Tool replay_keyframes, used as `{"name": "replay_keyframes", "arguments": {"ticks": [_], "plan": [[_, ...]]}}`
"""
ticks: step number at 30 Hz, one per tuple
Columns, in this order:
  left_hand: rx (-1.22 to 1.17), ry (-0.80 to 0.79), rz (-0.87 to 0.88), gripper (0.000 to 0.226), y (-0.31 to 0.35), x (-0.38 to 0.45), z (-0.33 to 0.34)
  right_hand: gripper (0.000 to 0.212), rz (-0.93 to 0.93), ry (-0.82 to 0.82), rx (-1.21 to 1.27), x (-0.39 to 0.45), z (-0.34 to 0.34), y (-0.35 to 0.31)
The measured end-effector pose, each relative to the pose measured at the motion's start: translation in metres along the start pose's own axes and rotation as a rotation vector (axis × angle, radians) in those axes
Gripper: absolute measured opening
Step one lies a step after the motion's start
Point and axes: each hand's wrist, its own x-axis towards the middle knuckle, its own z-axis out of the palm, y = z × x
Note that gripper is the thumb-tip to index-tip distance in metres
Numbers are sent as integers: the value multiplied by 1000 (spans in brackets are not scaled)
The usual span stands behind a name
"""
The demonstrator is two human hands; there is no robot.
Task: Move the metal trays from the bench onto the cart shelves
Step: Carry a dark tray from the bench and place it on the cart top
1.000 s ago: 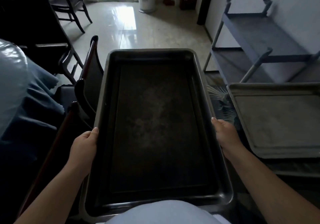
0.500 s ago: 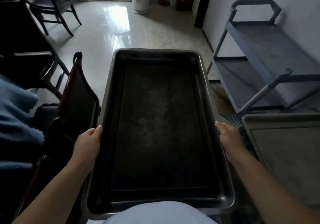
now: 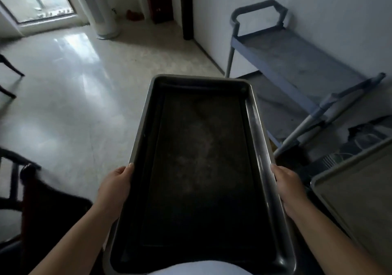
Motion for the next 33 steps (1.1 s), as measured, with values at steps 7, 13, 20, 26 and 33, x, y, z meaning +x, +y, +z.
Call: {"name": "replay_keyframes", "arguments": {"ticks": [7, 13, 20, 26, 33], "plan": [[176, -2, 155, 40, 114, 115, 47, 32, 29, 104, 87, 102, 28, -49], [229, -57, 193, 42, 186, 176, 95, 29, -3, 217, 42, 176, 24, -100], [231, -237, 182, 39, 254, 254, 175, 35, 69, 361, 74, 234, 7, -120], [334, -463, 320, 44, 342, 347, 260, 33, 163, 507, 131, 293, 13, -146], [382, -569, 358, 37, 426, 422, 335, 26, 168, 676, 155, 356, 12, -209]]}}
